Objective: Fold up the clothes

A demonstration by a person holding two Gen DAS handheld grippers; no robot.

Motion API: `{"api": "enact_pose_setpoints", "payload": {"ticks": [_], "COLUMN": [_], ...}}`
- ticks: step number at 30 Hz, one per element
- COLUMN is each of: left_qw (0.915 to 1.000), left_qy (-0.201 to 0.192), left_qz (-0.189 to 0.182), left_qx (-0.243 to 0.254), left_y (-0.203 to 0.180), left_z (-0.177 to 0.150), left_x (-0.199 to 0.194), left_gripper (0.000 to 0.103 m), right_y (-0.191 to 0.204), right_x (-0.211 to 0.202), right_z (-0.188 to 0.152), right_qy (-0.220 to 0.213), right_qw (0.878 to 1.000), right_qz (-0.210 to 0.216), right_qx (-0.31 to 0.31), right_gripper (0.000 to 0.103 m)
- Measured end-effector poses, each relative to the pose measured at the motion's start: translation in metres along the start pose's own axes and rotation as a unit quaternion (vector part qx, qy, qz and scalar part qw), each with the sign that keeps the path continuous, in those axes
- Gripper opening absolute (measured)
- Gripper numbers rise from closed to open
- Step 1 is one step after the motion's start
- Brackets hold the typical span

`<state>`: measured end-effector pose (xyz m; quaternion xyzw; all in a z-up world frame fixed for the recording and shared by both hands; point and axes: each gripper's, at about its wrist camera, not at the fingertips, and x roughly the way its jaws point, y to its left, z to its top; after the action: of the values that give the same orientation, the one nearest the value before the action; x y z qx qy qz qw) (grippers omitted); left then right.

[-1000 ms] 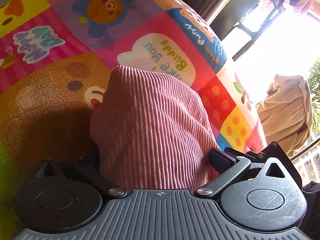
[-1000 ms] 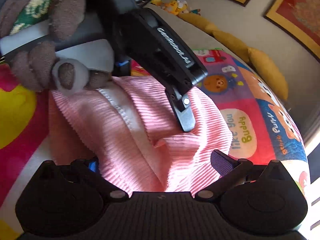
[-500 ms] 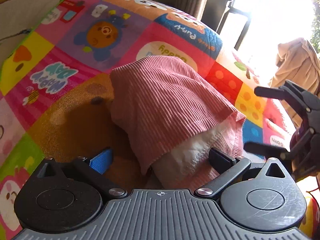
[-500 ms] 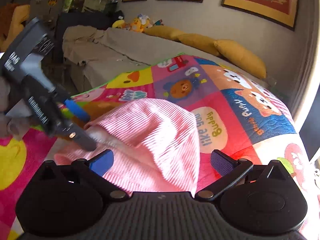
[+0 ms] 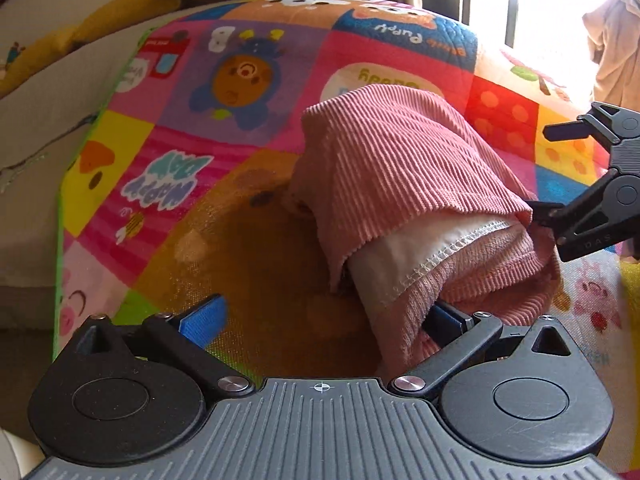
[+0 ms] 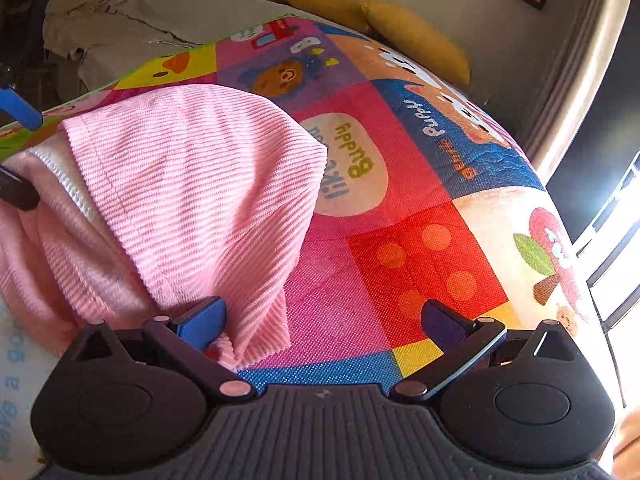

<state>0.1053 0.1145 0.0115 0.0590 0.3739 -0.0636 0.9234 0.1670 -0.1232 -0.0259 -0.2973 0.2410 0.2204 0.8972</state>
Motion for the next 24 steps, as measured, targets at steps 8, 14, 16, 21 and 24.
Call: {"api": "enact_pose_setpoints", "payload": {"ticks": [8, 14, 16, 21, 24], "left_qw": [0.9832, 0.9724, 0.9717, 0.9720, 0.9717], "left_qy": [-0.059, -0.051, -0.046, -0.044, -0.045], "left_qz": [-0.143, -0.106, -0.108, -0.120, -0.127], "left_qx": [-0.096, -0.202, -0.205, -0.197, -0.194], "left_y": [0.028, 0.060, 0.060, 0.054, 0.046], "left_z": [0.010, 0.017, 0.014, 0.013, 0.017], "left_x": [-0.035, -0.024, -0.023, -0.019, -0.015], "left_gripper": [0.103, 0.103, 0.103, 0.103, 0.103], "right_y": [0.018, 0.069, 0.074, 0.084, 0.089], "right_x": [-0.072, -0.072, -0.065, -0.041, -0.025], "right_z": [0.002, 0.005, 0.006, 0.017, 0.020], "right_qy": [-0.148, -0.183, -0.183, -0.177, -0.188], "right_qw": [0.986, 0.961, 0.958, 0.951, 0.941], "right_qz": [-0.032, -0.072, -0.096, -0.140, -0.167], "right_qx": [-0.070, -0.194, -0.199, -0.211, -0.228], "right_gripper": [0.103, 0.103, 0.103, 0.103, 0.103]}}
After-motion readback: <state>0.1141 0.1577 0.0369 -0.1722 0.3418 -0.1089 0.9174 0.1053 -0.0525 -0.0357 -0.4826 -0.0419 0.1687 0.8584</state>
